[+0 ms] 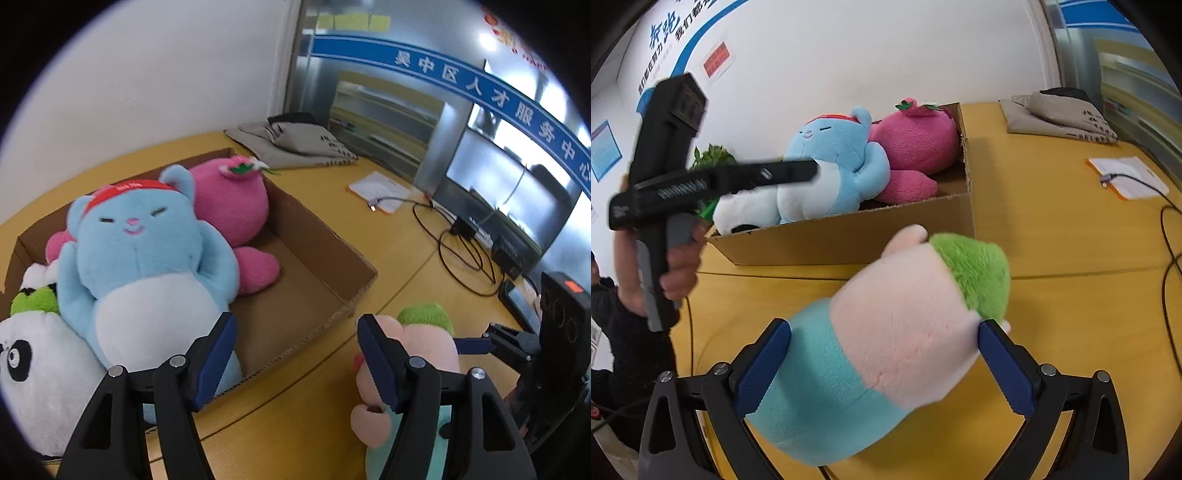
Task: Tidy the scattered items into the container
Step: 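Move both grippers to the pink-and-teal plush with green hair, then close both grippers on the pink-and-teal plush and lift it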
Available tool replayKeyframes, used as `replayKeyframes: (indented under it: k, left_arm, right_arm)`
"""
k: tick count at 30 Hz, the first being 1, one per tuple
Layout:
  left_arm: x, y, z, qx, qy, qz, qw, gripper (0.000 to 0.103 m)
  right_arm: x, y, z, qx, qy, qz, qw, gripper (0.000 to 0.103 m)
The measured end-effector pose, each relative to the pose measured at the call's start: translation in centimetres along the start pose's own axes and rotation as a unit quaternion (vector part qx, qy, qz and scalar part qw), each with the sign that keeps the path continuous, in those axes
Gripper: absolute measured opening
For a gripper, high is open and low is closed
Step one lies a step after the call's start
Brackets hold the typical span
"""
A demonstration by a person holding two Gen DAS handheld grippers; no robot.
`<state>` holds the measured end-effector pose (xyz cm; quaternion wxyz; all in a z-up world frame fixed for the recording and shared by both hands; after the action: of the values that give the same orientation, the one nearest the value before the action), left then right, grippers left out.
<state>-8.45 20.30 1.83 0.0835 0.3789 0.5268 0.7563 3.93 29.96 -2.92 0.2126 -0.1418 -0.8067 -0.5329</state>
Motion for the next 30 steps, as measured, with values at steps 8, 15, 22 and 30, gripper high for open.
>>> replayKeyframes:
  k: [8, 15, 22, 30]
  left_arm:
    - [-2.3, -4.8, 3.6, -0.036, -0.034, -0.078, 0.9957, 0.068]
    - [-2.6, -4.9, 3.1, -0.029, 0.003, -0.104, 0.9941, 0.068]
    - [-3.2, -5.2, 2.4, -0.041, 0.034, -0.120, 0.9913, 0.068]
    - [-4.8, -4.6, 0.4, -0.046, 0.066, -0.126, 0.9887, 0.064]
  right_arm:
    - [-2.2, -0.7, 1.7, 0.065, -0.080, -0.017, 0.995, 0.103]
    - [-2.0, -1.5, 0.7, 0.056, -0.092, -0.032, 0.994, 0.103]
    - [-2.9, -2.1, -0.5, 0.026, -0.144, -0.029, 0.989, 0.103]
    - [-2.8, -2.7, -3.3, -0.017, -0.107, -0.014, 0.994, 0.102]
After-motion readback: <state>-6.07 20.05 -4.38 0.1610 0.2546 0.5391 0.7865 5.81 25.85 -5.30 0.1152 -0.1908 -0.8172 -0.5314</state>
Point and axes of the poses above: each gripper's, at about its wrist camera, not at the fingertips, and y roughly against the way its jaws point, z to its right, x to its top, the point moved 1 cm from there along -y, roughly the way its jaws point, and after that the axes turned 14 degrees about -z, right-handed, at the moved point
